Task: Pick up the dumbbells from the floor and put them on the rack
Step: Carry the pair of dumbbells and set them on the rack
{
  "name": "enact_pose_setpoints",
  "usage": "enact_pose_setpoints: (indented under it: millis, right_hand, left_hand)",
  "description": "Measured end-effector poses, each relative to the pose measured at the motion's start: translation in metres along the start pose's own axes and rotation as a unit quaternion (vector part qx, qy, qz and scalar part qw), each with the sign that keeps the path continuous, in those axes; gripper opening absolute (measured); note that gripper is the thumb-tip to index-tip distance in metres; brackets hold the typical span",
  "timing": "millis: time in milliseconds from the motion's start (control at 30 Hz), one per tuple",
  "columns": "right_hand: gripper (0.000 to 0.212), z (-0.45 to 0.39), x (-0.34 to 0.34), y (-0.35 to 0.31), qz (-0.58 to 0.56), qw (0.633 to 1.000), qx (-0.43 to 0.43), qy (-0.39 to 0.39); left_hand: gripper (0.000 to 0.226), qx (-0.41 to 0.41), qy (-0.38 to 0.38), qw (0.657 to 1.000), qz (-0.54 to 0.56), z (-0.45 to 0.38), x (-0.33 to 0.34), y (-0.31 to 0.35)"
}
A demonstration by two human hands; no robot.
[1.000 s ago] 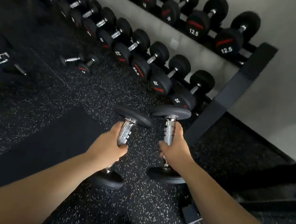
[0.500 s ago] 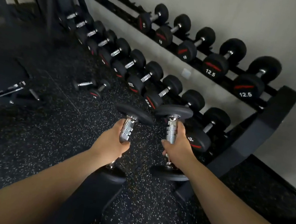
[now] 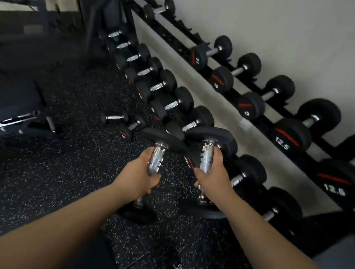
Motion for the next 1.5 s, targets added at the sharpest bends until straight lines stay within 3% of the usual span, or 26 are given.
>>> enact_pose_setpoints:
  millis: [300,633,967,1500]
  right_hand:
    - [0.08,-0.162,-0.006,-0.016,0.021,0.995,-0.036,-0.092]
    - [0.081,-0.284,0.08,-0.081,-0.016,0.983,-0.058,-0.173]
    - [0.082,-0.427,0.169,-0.174,-0.021,0.979,-0.083,-0.185]
    - [0.083,-0.695,0.272,-0.28,0.009,0.962,-0.144,-0.231]
  left_hand:
    - [0.068,-0.048,0.11,0.993,0.012,-0.109,-0.035,0.045]
    - [0.074,-0.083,0.192,0.977,0.044,-0.186,-0.135,0.024]
    - [0.073,-0.08,0.211,0.974,0.032,-0.297,-0.276,0.004]
    - [0.075,-0.1,0.238,0.963,0.076,-0.519,-0.434,0.011]
Point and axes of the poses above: each hand's wrist, its own z-axis away from the middle knuckle, its own x-axis out of the palm, y = z × x, the point moved 2 cm from there along -z, towards the middle knuckle, and after that the axes turned 6 degrees about -x, right-handed, at the moved point
